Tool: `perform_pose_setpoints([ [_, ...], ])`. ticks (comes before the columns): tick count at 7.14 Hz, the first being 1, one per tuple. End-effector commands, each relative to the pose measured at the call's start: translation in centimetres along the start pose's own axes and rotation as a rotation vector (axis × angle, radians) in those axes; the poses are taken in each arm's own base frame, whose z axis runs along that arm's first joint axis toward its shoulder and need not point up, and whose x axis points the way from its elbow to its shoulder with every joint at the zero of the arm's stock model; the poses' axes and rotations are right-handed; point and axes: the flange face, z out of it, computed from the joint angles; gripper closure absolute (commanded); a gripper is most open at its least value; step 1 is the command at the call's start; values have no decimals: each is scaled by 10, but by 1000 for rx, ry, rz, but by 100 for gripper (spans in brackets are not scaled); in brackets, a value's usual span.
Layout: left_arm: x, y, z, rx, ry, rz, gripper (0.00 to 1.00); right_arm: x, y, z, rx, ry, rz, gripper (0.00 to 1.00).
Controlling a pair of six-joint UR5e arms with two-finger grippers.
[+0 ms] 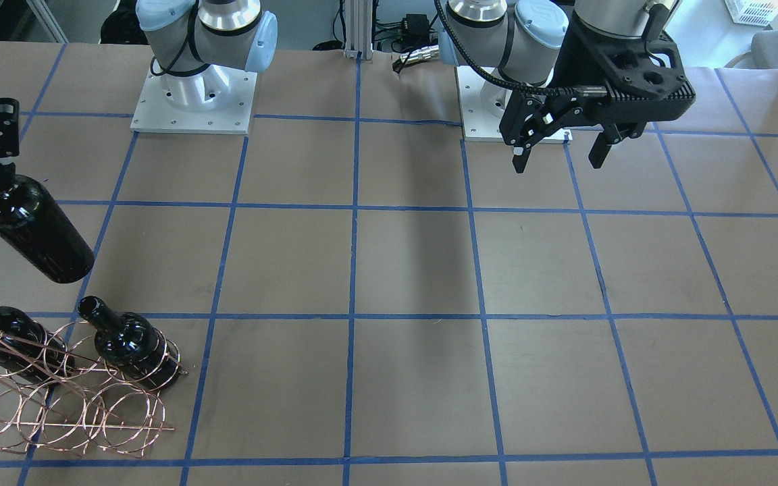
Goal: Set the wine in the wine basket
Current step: 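Lift the bottle with the right gripper and carry it to the wire rack, then tilt and lower the bottle into the empty rack slot with the right gripper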
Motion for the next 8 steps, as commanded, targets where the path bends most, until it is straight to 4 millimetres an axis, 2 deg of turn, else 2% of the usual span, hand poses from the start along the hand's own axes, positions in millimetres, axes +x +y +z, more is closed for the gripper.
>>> perform_pose_setpoints([
  [1, 0, 3, 1, -2, 2, 1, 0, 10, -19, 4, 52, 15, -3, 100],
  [5, 1, 3, 2, -3, 9, 1, 0, 16, -56, 34, 96, -14, -25, 100],
  [8, 1, 2, 4, -7, 9, 1, 0, 17, -72, 50, 108, -16, -31, 100],
])
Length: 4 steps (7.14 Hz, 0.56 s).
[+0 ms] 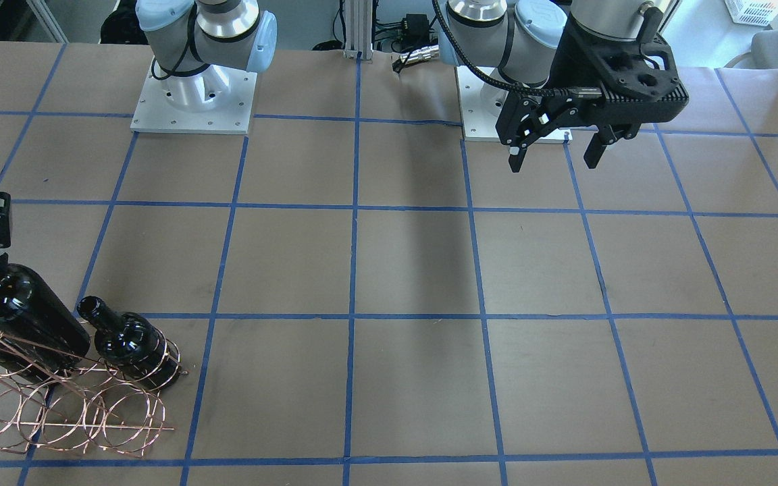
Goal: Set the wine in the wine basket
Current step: 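Tilt and lower the bottle into the empty rack slot with the right gripper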
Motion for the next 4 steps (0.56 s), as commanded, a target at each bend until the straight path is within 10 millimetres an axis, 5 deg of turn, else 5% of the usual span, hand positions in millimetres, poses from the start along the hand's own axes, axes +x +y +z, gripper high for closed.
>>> perform_pose_setpoints([
  [1, 1, 1, 2, -5, 1, 2, 0, 2, -7, 9, 1, -1, -3, 100],
  [4, 0, 0, 2, -5, 0, 0, 0, 6, -15, 24, -4, -4, -5, 100],
])
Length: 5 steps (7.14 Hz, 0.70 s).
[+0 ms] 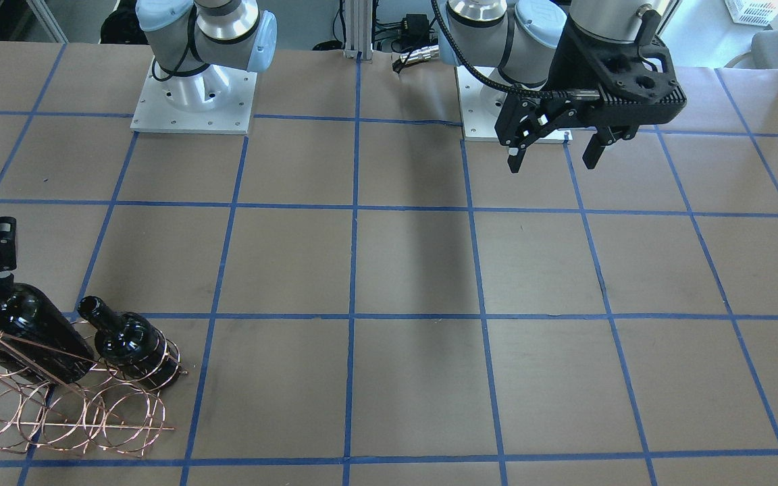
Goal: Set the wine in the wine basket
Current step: 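Tilt and lower the bottle into the empty rack slot with the right gripper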
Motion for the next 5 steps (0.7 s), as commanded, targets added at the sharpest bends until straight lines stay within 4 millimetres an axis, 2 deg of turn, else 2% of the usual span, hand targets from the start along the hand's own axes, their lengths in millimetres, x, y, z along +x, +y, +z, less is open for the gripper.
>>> perform_pose_setpoints([
  [1, 0, 0, 0, 0, 1, 0, 0, 3, -2, 7, -14, 9, -20, 100],
  [5, 0, 1, 0, 0, 1, 1, 0, 1, 1, 9, -41, -6, -21, 100],
])
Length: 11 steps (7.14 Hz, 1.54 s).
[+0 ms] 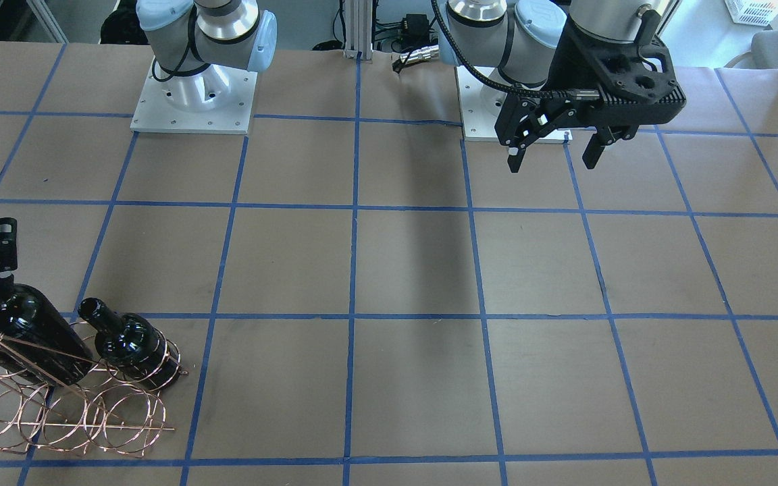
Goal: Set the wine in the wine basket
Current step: 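Tilt and lower the bottle into the empty rack slot with the right gripper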
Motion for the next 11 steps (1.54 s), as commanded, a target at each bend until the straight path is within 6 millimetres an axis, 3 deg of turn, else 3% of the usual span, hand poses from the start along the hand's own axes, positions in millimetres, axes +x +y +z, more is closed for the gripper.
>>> perform_pose_setpoints([
  [1, 1, 0, 0, 0, 0, 2, 0, -2, 3, 2, -24, -9, -2, 100],
  [9, 0, 2, 1, -2, 0, 2, 0, -11, -5, 17, -70, 2, -34, 100],
  [11, 0, 3, 1, -3, 0, 2, 0, -8, -12, 30, -75, -3, -48, 100],
])
